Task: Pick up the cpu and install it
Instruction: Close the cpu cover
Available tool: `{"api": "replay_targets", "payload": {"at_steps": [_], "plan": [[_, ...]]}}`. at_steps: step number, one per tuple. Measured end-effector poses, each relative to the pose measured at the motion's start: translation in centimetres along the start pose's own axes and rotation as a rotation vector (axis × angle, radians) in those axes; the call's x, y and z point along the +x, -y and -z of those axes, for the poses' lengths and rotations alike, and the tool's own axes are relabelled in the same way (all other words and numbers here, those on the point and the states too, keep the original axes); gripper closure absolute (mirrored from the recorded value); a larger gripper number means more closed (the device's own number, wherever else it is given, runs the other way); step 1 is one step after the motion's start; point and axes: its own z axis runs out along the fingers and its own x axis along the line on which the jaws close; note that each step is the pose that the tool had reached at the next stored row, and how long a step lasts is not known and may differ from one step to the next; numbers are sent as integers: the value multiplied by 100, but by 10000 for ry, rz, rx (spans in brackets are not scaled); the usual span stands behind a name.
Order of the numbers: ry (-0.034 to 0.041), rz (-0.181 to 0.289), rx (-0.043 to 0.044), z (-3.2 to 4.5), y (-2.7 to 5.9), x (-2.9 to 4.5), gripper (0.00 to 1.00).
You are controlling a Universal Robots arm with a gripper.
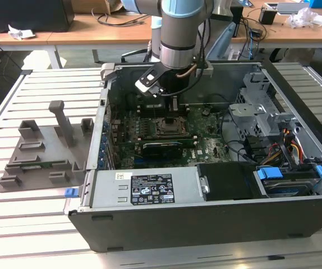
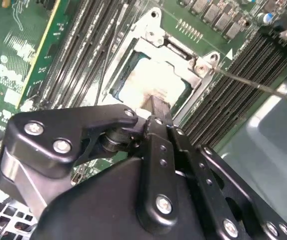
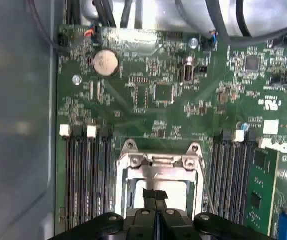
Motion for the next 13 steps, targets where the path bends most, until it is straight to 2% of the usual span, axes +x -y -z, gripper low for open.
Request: {"api": "replay_targets", "payload": {"at_steps": [1,5,6,7,9,10,11,13], "plan": [[7,2,84,9,-77,-3,89],[77,-4,85,17,-77,-3,89],[130,-10,88,17,-76,-3,89],[292,-22,95,19,-76,-3,89],[678,-49,117,17,-77,-3,89],[721,-52,120,17,-77,-3,89],[720,-50,121,19,-77,-4,89],[596,-42,115,39,-75,-35,89]]}}
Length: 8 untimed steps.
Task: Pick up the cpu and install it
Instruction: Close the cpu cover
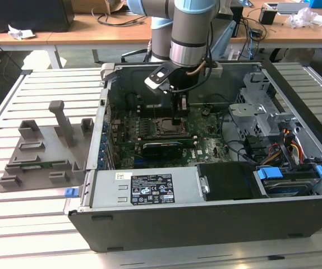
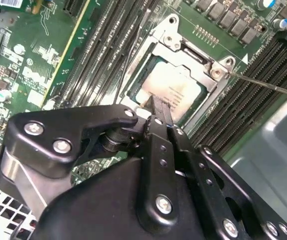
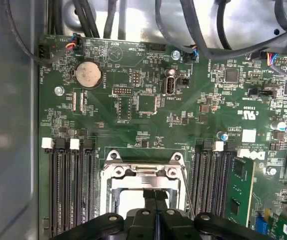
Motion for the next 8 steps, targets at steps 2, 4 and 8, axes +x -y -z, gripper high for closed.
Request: {"api": "replay_targets", "payload": {"at_steps": [2,4,8], "plan": [[-99,7,-3,1,4,-95,89],[-356,28,-12,86,12,-109,89],[-396,31,-15,265,26,-126,89]]}}
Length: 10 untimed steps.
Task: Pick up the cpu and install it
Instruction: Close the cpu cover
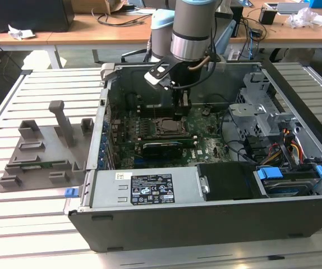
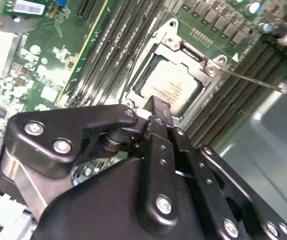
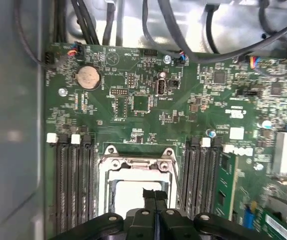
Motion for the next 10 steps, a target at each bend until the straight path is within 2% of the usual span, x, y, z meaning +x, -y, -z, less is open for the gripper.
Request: {"api": "replay_targets", "payload": {"at_steps": [1,5,10], "plan": [[-12,1,0,77,6,-4,89],[-36,3,-1,273,22,-14,89],[-55,4,-1,298,24,-16,89]]}}
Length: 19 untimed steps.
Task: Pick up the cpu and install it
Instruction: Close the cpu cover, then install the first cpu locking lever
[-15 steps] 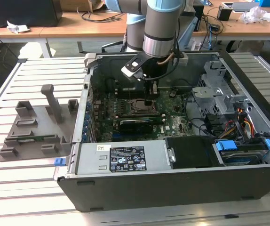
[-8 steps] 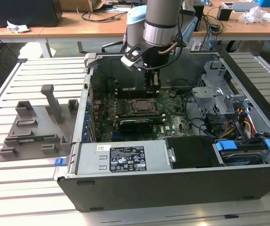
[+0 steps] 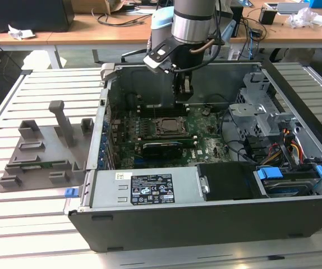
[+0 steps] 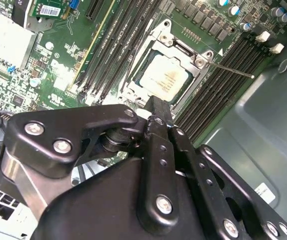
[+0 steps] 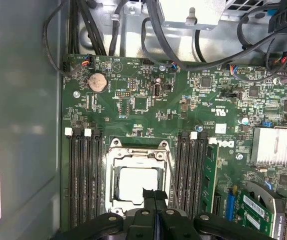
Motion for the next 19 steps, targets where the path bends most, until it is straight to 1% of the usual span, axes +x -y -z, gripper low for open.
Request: {"api": "replay_targets", "payload": {"at_steps": [7,11,13,14,16,19], "plan": [[1,45,-2,0,0,0,89],[52,669,-32,0,0,0,89],[88,1103,-52,0,0,0,89],[113,1420,-67,0,0,0,89],[151,1882,-89,0,0,0,89],[184,2277,-108,0,0,0,89]]}}
